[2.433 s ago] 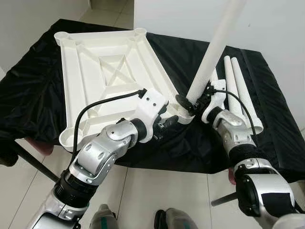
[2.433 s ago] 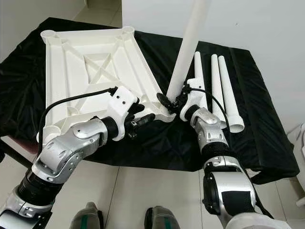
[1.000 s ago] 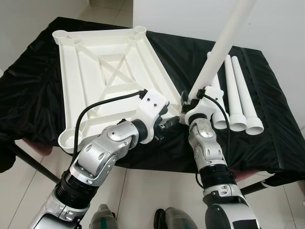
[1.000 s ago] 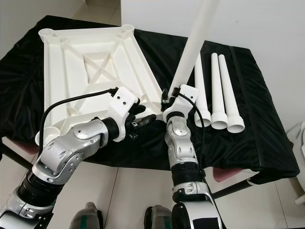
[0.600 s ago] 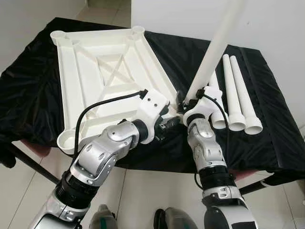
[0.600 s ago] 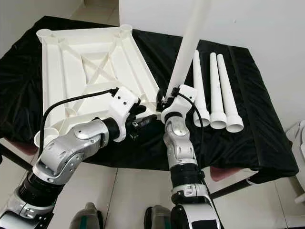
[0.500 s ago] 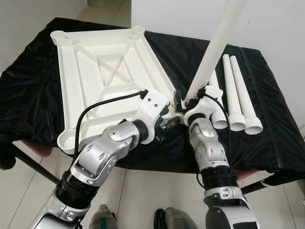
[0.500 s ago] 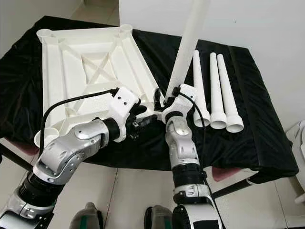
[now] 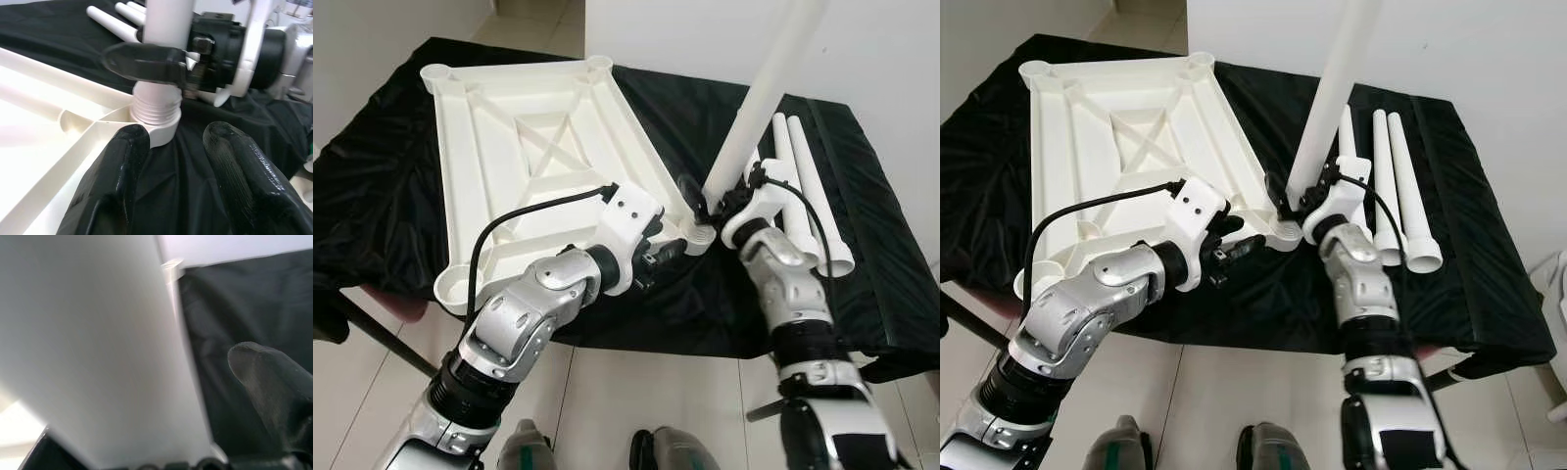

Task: Building children table

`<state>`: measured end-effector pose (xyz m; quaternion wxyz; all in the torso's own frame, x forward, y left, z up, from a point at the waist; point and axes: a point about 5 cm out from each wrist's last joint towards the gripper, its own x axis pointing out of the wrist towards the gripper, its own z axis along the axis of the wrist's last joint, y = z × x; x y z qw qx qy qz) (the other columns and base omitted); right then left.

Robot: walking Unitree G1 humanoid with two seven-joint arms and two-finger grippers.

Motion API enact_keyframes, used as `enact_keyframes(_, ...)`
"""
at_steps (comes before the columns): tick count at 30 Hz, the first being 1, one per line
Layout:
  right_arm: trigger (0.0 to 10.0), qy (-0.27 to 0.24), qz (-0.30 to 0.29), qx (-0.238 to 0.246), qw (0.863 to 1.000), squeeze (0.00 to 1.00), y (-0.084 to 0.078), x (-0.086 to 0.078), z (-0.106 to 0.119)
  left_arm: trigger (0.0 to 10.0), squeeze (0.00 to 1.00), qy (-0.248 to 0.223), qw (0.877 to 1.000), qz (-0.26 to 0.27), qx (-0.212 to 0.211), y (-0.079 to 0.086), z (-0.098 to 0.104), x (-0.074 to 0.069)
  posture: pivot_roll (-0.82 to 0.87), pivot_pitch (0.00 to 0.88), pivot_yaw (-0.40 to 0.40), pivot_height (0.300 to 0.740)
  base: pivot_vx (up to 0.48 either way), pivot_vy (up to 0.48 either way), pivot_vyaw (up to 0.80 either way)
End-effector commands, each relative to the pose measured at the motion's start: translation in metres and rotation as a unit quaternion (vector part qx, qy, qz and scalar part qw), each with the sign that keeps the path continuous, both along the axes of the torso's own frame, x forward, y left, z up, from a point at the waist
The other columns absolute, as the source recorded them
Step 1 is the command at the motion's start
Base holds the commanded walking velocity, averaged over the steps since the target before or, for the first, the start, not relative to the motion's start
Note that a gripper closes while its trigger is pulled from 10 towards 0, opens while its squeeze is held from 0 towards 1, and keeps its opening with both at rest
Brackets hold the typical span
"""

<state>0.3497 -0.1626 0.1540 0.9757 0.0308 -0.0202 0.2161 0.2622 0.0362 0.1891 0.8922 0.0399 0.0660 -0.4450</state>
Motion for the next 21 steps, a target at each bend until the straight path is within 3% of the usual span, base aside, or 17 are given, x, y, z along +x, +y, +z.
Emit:
enact_keyframes(1, 10.0, 0.008, 0.041, -0.011, 0.999, 0.00, 0.001, 0.000, -0.004, 10.0, 0.00, -0.002, 1.000, -0.026, -0.003, -0.003, 0.002, -0.004, 0.01, 0.018, -0.071, 0.740, 0.000, 0.000, 0.00)
enact_keyframes(7, 10.0, 0.015, 0.070, -0.037, 0.997, 0.00, -0.006, 0.003, -0.012, 10.0, 0.00, -0.002, 1.000, -0.024, -0.004, -0.003, 0.003, -0.004, 0.01, 0.023, -0.069, 0.740, 0.000, 0.000, 0.00)
enact_keyframes(12, 10.0, 0.015, 0.079, -0.031, 0.996, 0.00, -0.008, 0.005, -0.012, 10.0, 0.00, -0.001, 1.000, -0.024, -0.005, -0.003, 0.004, -0.004, 0.01, 0.026, -0.070, 0.740, 0.000, 0.000, 0.00)
enact_keyframes(13, 0.0, 0.011, 0.084, -0.019, 0.996, 0.00, -0.011, 0.007, -0.011, 10.0, 0.00, -0.001, 1.000, -0.024, -0.003, -0.003, 0.003, -0.004, 0.01, 0.027, -0.071, 0.740, 0.000, 0.000, 0.00)
enact_keyframes(21, 0.0, 0.014, 0.097, -0.017, 0.995, 0.00, -0.014, 0.007, -0.014, 10.0, 0.00, 0.002, 1.000, -0.024, 0.002, -0.001, 0.001, -0.005, 0.02, 0.030, -0.072, 0.740, 0.000, 0.000, 0.00)
